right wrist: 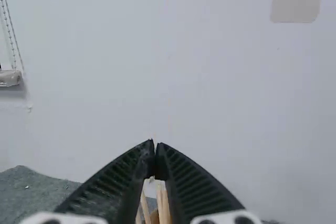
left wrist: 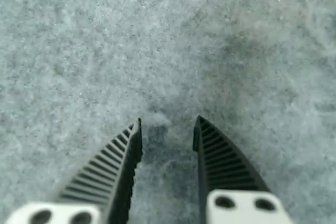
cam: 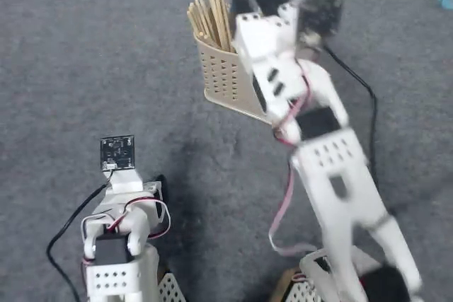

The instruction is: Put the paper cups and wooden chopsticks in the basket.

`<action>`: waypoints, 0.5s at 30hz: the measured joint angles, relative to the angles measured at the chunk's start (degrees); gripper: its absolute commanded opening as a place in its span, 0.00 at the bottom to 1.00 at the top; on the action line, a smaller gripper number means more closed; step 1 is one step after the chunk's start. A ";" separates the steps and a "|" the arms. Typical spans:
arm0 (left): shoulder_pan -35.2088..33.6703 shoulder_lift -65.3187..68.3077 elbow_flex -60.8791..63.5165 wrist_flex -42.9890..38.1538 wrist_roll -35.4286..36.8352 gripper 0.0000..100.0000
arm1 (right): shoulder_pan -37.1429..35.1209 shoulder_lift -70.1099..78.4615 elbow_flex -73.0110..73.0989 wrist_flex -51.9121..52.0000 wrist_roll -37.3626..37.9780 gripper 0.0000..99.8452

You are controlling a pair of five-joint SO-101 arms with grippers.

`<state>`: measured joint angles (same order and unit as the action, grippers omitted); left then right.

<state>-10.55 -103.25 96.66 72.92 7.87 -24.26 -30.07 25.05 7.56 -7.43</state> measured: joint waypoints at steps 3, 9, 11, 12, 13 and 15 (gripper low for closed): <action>0.00 0.00 0.00 0.00 0.00 0.15 | 2.37 -10.20 6.15 3.43 0.00 0.01; 0.00 0.00 0.00 0.00 0.00 0.15 | 8.79 -32.70 20.48 11.96 0.00 0.01; 0.00 0.00 0.00 0.00 0.00 0.15 | 11.69 -40.62 24.44 16.00 0.00 0.01; 0.00 0.00 0.00 0.00 0.00 0.15 | 13.01 -44.48 26.37 18.20 0.00 0.01; 0.00 0.00 0.00 0.00 0.00 0.15 | 14.15 -48.26 28.13 20.40 0.00 0.01; 0.00 0.00 0.00 0.00 0.00 0.15 | 16.70 -55.65 31.91 25.05 0.00 0.01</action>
<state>-10.55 -103.25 96.66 72.92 7.87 -7.56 -85.71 56.97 32.62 -7.43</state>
